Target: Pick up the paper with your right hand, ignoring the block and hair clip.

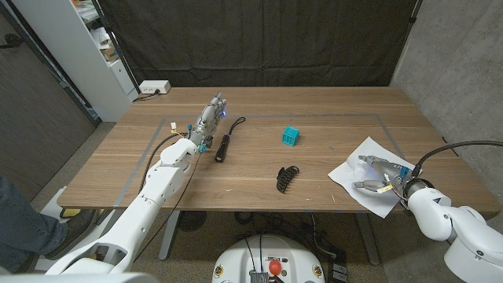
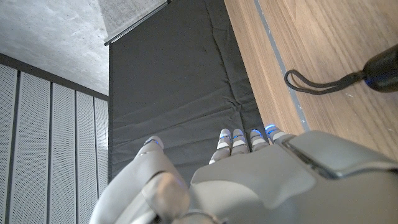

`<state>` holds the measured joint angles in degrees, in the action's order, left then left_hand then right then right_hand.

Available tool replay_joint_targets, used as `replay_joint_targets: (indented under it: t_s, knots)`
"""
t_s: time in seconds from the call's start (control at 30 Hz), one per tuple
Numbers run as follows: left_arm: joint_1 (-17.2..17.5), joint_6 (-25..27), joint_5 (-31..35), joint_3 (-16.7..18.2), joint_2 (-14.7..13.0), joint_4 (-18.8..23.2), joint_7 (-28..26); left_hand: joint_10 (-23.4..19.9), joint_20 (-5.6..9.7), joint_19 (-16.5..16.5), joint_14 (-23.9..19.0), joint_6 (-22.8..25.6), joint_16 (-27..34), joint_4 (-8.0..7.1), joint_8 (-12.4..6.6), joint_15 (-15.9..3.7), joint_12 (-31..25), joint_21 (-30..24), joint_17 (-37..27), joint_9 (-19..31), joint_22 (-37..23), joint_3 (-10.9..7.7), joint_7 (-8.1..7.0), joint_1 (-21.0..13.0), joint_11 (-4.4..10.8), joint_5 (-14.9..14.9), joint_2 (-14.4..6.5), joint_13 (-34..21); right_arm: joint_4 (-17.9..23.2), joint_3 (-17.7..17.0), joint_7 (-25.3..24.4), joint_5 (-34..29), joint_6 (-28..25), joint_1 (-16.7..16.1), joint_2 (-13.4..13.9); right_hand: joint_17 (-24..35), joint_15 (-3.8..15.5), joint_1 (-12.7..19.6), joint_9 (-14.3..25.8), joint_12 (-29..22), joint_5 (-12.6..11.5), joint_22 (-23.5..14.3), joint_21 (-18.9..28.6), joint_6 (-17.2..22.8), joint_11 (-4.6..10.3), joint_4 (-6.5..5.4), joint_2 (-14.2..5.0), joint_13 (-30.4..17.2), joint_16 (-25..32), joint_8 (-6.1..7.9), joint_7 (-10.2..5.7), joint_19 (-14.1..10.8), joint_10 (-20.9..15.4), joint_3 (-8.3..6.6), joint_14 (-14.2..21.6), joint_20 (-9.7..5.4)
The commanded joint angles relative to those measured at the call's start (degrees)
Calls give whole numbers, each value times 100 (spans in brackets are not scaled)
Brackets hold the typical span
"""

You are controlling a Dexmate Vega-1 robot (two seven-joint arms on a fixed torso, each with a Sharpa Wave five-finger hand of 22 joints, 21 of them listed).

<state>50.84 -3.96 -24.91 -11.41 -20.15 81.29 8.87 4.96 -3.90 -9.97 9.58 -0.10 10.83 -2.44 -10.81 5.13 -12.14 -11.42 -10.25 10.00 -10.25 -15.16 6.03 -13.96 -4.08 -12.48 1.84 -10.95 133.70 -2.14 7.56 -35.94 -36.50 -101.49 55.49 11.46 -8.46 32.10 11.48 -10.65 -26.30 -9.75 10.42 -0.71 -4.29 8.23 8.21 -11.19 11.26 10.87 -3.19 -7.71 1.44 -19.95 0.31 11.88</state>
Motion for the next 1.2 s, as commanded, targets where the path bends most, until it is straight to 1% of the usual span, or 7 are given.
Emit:
replay_joint_targets:
  t_s: [0.03,0.47,1.0,1.2]
  knots:
    - [-14,88,44,-51,5,57,-54,29,-52,-335,28,23,-11,27,-20,7,9,13,-21,28,-22,4,16,-19,21,16,-48,-13,-132,65,-301,399,-19,20,186,20,17,63,1,-51,-48,-7,38,37,8,-21,1,-6,37,38,-20,-5,-45,20,7,38]
    - [-5,189,67,-90,9,123,-107,32,-62,-345,32,27,-10,33,-17,9,10,13,-21,28,-22,11,18,-18,22,18,-56,-13,-299,140,-499,884,91,125,404,24,69,65,2,-72,-67,-10,49,75,22,-36,-21,-7,59,58,-23,-33,-87,30,42,35]
    - [-78,169,66,-136,62,-14,-53,34,-80,-351,33,41,-7,39,-18,13,11,10,-22,29,-24,22,22,-15,35,20,-63,-14,-268,257,-587,1302,-198,181,762,28,164,76,2,-127,-99,-17,92,208,65,-61,-68,-10,112,107,-42,-163,-240,44,150,24]
    - [-102,120,62,-137,92,-83,-37,32,-82,-349,36,45,-7,42,-18,9,10,7,-23,29,-24,25,23,-14,38,21,-66,-14,-272,354,-560,1427,-323,250,995,31,217,89,3,-145,-109,-19,107,285,98,-68,-91,-12,128,132,-62,-228,-303,47,188,26]
